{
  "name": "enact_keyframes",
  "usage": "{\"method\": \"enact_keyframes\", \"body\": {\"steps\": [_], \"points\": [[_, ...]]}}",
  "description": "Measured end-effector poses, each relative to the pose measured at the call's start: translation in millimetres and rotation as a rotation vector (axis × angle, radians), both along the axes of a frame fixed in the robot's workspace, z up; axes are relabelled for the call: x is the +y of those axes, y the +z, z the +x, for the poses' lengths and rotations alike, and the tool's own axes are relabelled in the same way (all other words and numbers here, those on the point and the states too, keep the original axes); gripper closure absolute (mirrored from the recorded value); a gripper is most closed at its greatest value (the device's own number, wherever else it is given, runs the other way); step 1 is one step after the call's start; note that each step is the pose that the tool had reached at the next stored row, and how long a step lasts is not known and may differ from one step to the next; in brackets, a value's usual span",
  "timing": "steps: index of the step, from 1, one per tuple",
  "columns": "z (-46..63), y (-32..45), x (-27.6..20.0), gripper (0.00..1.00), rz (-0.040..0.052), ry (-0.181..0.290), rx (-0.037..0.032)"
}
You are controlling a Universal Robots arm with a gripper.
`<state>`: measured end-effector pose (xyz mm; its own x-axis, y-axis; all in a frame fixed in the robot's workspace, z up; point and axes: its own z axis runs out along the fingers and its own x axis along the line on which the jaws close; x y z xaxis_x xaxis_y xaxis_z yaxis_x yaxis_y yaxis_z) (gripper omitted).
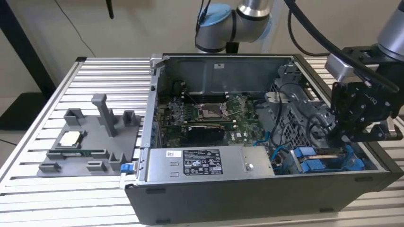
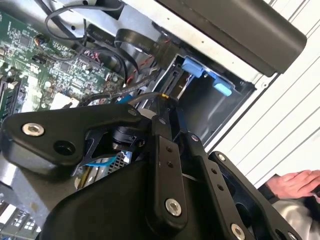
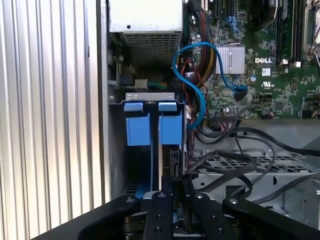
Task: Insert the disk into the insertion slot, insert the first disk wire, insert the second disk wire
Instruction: 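Insert the first disk wire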
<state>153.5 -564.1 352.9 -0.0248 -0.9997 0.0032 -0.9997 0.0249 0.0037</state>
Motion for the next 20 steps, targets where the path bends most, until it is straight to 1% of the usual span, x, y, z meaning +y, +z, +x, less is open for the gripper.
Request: {"method": "enact_keyframes", "body": {"steps": [4, 7, 11, 20], "points": [[2.1, -5.6, 0.0, 0.81, 0.0004, 0.000, 0.0000], [4.7, -7.1, 0.0, 0.81, 0.0012, 0.002, 0.0000], [5.1, -9.0, 0.2, 0.81, 0.0018, 0.002, 0.0000], [7.1, -11.6, 0.6, 0.81, 0.0089, 0.002, 0.0000]]}}
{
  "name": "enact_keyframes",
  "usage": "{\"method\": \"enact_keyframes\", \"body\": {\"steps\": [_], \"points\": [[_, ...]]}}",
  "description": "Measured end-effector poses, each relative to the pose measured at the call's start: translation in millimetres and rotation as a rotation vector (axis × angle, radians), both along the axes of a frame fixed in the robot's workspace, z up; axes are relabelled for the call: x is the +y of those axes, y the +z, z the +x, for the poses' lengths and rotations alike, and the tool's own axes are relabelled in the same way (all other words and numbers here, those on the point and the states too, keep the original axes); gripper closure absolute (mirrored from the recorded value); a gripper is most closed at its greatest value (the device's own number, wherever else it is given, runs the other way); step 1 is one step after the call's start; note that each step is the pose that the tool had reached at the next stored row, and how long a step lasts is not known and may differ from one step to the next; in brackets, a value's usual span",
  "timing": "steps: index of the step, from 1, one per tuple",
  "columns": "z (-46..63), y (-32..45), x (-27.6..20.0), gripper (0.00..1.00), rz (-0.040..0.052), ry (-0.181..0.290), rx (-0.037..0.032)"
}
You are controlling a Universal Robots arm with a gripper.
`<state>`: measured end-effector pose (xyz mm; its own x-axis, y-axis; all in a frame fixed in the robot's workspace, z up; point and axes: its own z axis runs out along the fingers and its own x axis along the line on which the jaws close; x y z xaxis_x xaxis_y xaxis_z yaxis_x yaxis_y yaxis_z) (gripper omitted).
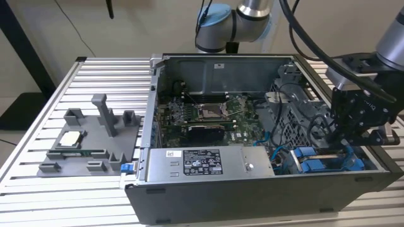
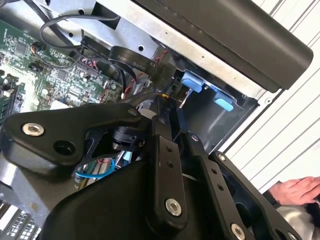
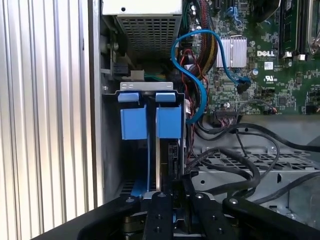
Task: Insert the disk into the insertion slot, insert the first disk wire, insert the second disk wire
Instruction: 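Insert the first disk wire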
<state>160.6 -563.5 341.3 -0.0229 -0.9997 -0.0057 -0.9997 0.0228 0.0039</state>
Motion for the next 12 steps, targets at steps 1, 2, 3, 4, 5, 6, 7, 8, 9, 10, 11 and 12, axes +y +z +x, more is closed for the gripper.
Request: {"method": "enact_keyframes", "body": {"steps": [1, 2, 3, 4, 5, 6, 7, 8, 9, 10, 11, 12], "points": [[0.6, -0.3, 0.0, 0.81, 0.0008, 0.000, 0.0000], [0.9, -0.6, 0.1, 0.81, 0.0016, 0.000, 0.0000], [1.1, -0.8, 0.0, 0.81, 0.0027, 0.000, -0.0001], [1.1, -1.1, 0.0, 0.81, 0.0050, 0.000, 0.0000], [1.1, -1.6, 0.0, 0.81, 0.0079, 0.000, 0.0000], [1.1, -1.7, 0.2, 0.81, 0.0100, 0.000, 0.0000], [1.2, -1.8, 0.3, 0.81, 0.0118, 0.000, 0.0000], [1.2, -1.9, 0.4, 0.81, 0.0125, 0.000, 0.0000], [1.2, -2.3, 0.5, 0.81, 0.0128, 0.000, 0.0000], [1.2, -3.3, 0.4, 0.81, 0.0130, 0.000, -0.0001], [1.2, -4.9, 0.4, 0.81, 0.0127, 0.000, -0.0001], [1.2, -6.5, 0.4, 0.81, 0.0124, 0.000, -0.0002]]}}
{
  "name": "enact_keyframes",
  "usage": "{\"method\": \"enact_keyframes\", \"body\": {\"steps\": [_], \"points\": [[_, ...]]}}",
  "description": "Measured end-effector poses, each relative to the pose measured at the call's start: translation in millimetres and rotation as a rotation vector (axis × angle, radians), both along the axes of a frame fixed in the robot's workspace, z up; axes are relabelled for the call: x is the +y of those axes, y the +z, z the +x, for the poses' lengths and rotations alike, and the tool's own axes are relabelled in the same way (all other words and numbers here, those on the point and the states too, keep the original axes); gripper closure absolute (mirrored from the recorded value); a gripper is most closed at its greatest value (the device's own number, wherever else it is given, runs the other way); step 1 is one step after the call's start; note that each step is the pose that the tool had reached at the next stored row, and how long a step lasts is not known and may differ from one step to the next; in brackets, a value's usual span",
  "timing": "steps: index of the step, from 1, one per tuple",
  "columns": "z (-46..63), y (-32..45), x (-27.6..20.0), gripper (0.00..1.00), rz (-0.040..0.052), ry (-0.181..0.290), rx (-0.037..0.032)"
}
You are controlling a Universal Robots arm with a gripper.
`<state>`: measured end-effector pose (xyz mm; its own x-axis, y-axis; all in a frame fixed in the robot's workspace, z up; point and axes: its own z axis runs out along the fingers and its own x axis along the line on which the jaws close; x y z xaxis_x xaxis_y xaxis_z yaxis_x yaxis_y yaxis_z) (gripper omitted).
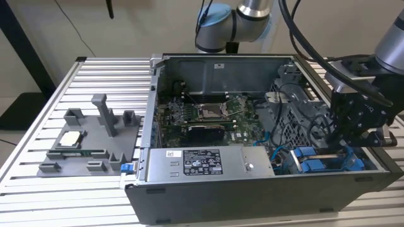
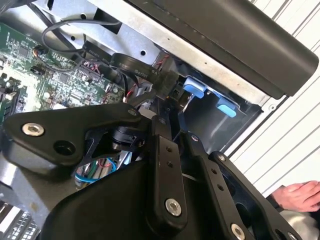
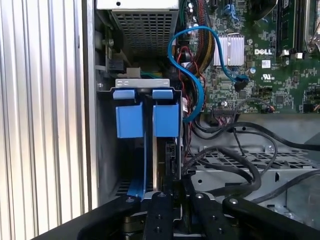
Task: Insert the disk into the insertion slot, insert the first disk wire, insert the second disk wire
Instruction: 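Insert the first disk wire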
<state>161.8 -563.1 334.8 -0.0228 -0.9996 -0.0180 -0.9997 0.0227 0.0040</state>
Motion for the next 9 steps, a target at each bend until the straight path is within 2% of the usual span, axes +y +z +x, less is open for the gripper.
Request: {"method": "enact_keyframes", "body": {"steps": [2, 5, 6, 7, 9], "points": [[0.0, -2.6, 0.0, 0.81, -0.0012, 0.000, 0.0001], [0.0, -3.9, 0.1, 0.80, 0.0018, 0.000, 0.0004], [0.0, -2.4, 0.0, 0.80, 0.0022, 0.000, 0.0011], [0.0, 1.4, 0.0, 0.74, 0.0012, 0.000, 0.0020], [0.0, 10.5, 0.0, 0.74, 0.0008, 0.000, 0.0031]]}}
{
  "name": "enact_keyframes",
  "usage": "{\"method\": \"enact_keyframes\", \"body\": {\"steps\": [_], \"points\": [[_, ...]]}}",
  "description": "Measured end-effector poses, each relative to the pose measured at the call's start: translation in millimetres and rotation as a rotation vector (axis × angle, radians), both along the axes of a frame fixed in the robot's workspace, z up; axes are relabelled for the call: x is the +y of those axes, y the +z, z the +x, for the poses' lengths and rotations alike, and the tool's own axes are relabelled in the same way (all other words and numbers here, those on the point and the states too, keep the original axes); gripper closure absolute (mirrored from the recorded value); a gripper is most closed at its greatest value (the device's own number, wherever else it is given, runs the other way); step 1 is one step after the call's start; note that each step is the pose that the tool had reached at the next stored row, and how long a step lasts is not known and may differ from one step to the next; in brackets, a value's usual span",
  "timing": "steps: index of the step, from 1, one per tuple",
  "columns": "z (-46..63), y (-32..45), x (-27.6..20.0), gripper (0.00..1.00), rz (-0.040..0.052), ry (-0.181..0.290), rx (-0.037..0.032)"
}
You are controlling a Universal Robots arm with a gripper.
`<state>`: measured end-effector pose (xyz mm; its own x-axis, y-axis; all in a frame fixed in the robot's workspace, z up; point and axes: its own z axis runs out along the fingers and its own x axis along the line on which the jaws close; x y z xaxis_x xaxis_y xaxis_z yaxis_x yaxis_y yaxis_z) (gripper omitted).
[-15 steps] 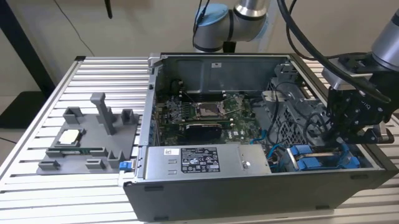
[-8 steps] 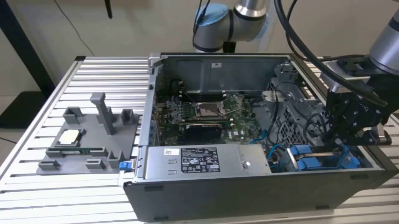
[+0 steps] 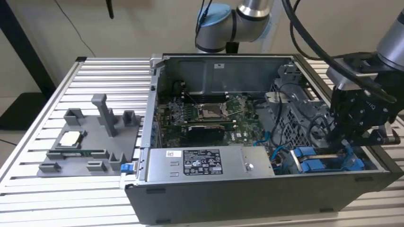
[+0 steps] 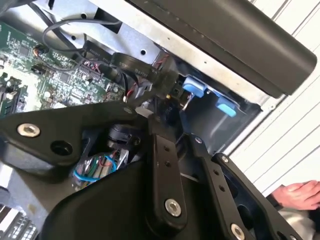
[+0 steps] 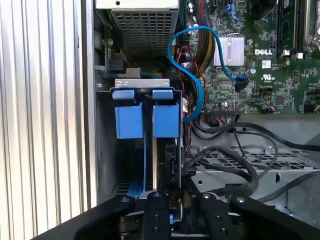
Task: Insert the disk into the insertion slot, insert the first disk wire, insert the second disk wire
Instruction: 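Insert the first disk wire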
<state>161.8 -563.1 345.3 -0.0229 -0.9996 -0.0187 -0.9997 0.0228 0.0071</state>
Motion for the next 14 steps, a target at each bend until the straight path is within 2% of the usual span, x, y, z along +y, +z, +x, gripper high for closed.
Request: {"method": "enact_keyframes", "body": {"steps": [12, 14], "points": [[0.0, 53.3, 0.7, 0.74, -0.0002, 0.000, 0.0007], [0.0, 57.5, 0.7, 0.74, -0.0002, 0.000, 0.0007]]}}
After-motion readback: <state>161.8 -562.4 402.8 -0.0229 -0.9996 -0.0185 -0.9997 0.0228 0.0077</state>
